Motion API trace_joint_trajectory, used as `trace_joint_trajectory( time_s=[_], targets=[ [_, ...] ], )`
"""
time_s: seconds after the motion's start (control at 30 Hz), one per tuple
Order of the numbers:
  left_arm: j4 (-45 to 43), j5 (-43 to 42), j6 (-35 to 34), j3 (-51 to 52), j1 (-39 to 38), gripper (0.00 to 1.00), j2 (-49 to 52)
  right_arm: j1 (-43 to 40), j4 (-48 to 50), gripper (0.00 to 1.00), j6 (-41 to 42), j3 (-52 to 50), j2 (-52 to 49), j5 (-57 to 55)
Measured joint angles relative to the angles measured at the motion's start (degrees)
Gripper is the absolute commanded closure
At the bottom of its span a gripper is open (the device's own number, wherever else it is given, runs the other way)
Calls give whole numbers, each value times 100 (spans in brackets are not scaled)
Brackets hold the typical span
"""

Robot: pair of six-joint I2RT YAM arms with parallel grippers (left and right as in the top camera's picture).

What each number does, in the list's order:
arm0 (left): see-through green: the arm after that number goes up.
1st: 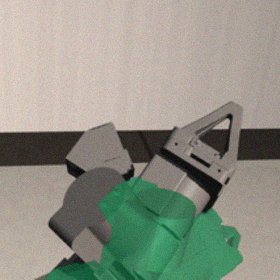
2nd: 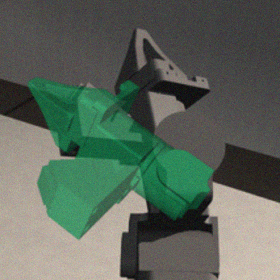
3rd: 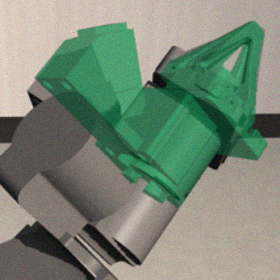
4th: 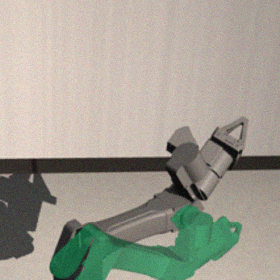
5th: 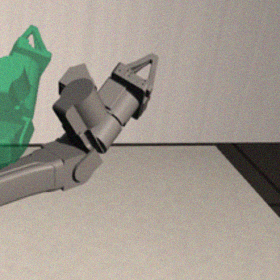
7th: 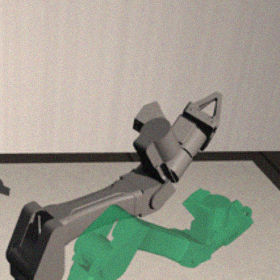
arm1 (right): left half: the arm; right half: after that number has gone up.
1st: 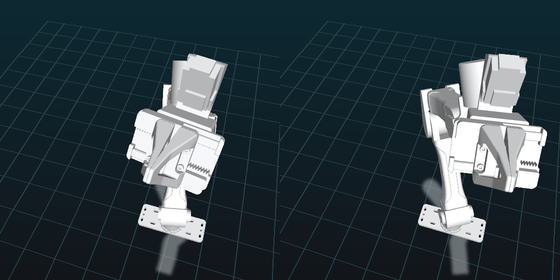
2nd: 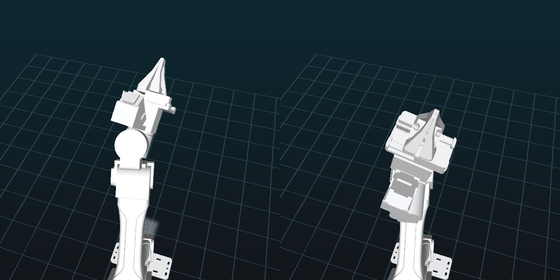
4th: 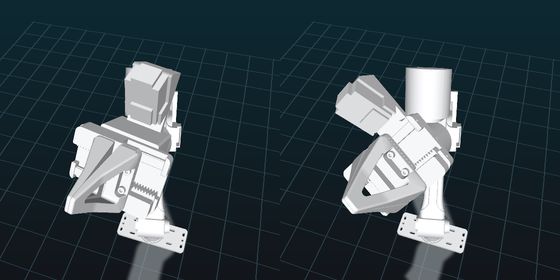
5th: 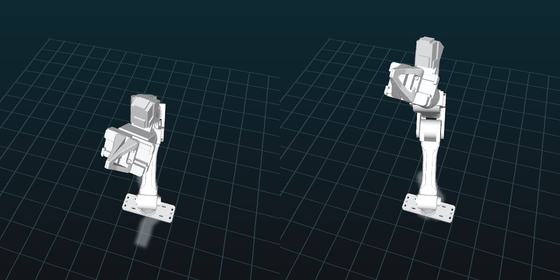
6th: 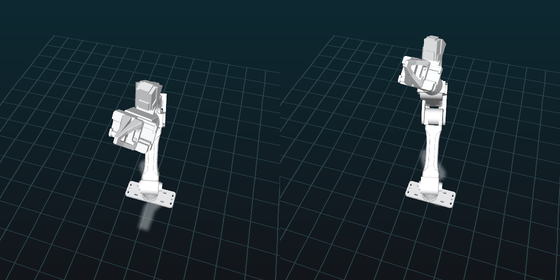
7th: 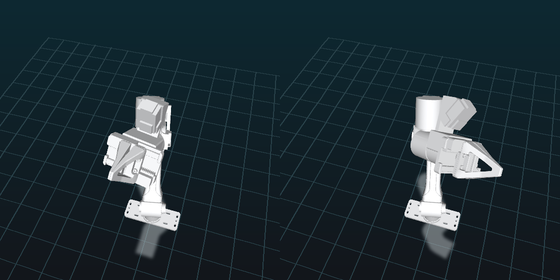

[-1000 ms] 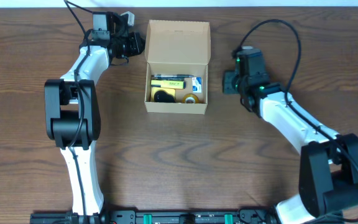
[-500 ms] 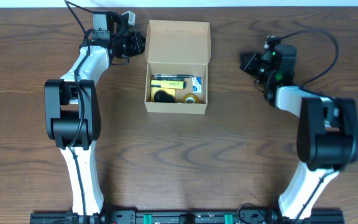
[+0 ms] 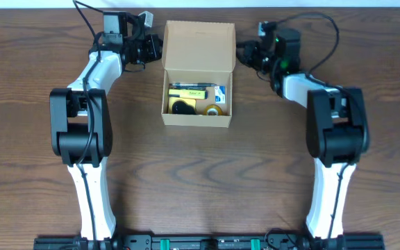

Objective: Pack container
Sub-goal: 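Push the lid flap closed with both grippers from behind the box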

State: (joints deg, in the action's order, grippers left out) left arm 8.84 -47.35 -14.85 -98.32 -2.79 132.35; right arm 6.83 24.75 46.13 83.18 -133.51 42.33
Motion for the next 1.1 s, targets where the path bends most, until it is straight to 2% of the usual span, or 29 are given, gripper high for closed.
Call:
trace_joint_trajectory(
  time_s=[0.47,0.63,0.77,1.1],
  targets=[
    [24,-529,52,0,72,94,-22,63,-262,99,-98,879,-205,1222],
    [125,-651,240,0,101,94,-369,46,-238,99,-192,1187,-205,1829],
    [483,-680,614,0,114,95,-861,48,-98,99,-225,1346,-205,2317],
    [2096,-649,2208,-28,118,94,-1727,50,-37,99,-256,1370,-197,3449]
  ],
)
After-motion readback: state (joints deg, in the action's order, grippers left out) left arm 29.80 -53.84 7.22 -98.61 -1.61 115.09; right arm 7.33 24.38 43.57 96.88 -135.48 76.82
